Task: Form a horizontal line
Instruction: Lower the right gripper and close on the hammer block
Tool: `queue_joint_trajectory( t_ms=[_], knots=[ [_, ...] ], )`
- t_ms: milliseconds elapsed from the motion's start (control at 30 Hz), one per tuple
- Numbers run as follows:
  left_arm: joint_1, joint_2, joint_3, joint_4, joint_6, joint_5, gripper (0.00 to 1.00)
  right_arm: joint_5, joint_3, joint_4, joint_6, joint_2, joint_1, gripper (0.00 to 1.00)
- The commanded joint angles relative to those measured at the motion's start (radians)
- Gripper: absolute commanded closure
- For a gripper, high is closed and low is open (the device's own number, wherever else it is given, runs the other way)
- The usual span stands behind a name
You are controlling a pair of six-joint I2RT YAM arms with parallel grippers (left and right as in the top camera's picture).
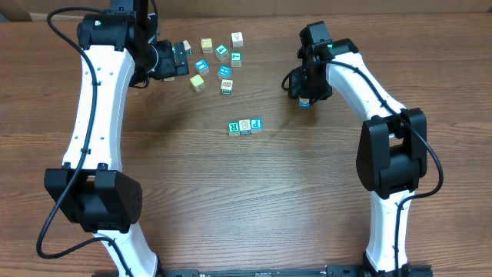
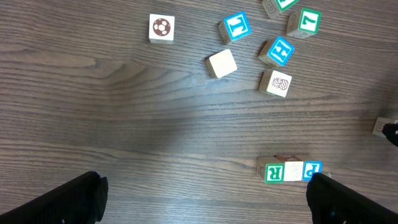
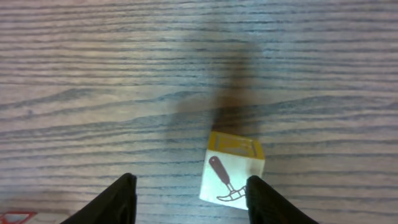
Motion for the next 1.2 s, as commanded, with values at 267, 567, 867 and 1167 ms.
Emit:
queue_joint_trajectory(
  t_ms=[267, 567, 867, 1167],
  knots=[
    [-0.006, 0.005, 0.006, 0.0, -0.01, -0.006, 0.0, 0.122, -0.009, 0.038, 0.056, 0.021, 0.004, 0.55],
    [-0.006, 0.005, 0.006, 0.0, -0.01, -0.006, 0.0, 0.118, -0.009, 0.038, 0.056, 0.033, 0.004, 0.48],
    [-0.006, 0.005, 0.006, 0.0, -0.01, -0.006, 0.0, 0.118, -0.018, 0.039, 0.056, 0.046, 0.004, 0.49],
    [-0.006, 0.005, 0.006, 0.0, -0.01, -0.006, 0.0, 0.118, -0.059, 0.079, 0.056, 0.046, 0.003, 0.49]
  ],
)
